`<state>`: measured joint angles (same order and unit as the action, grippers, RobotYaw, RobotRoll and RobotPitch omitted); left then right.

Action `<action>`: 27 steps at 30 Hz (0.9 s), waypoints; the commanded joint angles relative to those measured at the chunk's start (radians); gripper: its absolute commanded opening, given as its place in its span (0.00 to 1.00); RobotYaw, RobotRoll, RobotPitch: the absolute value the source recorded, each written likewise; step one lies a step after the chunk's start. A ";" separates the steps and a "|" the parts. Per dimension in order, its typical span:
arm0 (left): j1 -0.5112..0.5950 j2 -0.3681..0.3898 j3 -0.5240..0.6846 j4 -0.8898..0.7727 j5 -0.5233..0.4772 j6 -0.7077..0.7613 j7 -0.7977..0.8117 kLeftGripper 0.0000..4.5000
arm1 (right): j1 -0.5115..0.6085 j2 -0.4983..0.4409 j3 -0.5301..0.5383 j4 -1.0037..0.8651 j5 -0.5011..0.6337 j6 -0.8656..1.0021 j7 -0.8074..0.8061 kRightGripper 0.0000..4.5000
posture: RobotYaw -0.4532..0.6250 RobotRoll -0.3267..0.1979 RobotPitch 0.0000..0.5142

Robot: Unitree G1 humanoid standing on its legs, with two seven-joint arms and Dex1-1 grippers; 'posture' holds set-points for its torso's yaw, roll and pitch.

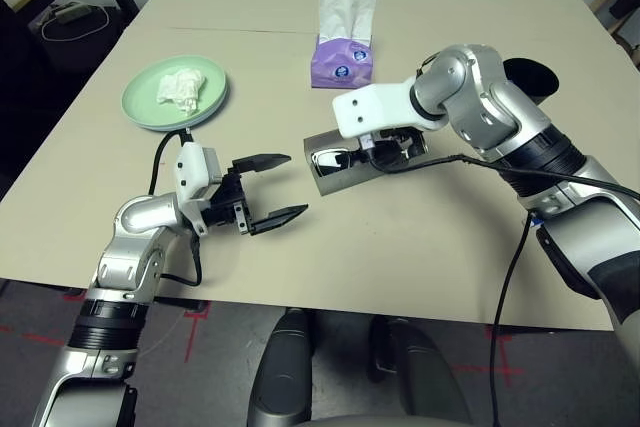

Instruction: Organize and tidy the items on the table.

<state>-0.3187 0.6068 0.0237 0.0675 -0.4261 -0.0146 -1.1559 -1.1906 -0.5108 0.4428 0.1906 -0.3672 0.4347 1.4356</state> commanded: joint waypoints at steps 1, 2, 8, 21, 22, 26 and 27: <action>-0.036 0.000 0.010 0.058 0.013 -0.011 -0.001 1.00 | 0.067 -0.047 -0.107 -0.122 0.108 0.162 0.018 0.99 | 0.61 0.62 0.30; -0.046 0.001 0.012 0.077 0.016 -0.018 -0.004 1.00 | 0.099 -0.046 -0.146 -0.158 0.152 0.208 0.012 0.99 | 0.60 0.62 0.30; -0.118 0.001 0.011 0.180 0.033 -0.037 -0.017 1.00 | 0.355 0.028 -0.427 -0.356 0.407 0.407 -0.155 0.99 | 0.56 0.62 0.30; -0.172 0.008 0.017 0.261 0.047 -0.059 -0.064 1.00 | 0.704 0.153 -0.595 -0.186 0.597 -0.026 -0.427 0.99 | 0.55 0.62 0.32; -0.171 0.009 0.022 0.266 0.046 -0.063 -0.063 1.00 | 0.716 0.149 -0.589 -0.156 0.594 -0.096 -0.420 0.99 | 0.55 0.62 0.32; -0.172 0.001 0.048 0.306 0.034 -0.108 -0.061 1.00 | 0.740 0.144 -0.595 -0.019 0.605 -0.339 -0.405 0.99 | 0.56 0.62 0.32; -0.173 0.001 0.051 0.316 0.034 -0.117 -0.064 1.00 | 0.739 0.143 -0.598 0.011 0.611 -0.383 -0.406 0.99 | 0.56 0.62 0.32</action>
<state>-0.4972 0.6070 0.0586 0.3590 -0.3937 -0.1076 -1.2089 -0.4661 -0.3623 -0.1375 0.1622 0.2266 0.1360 1.0217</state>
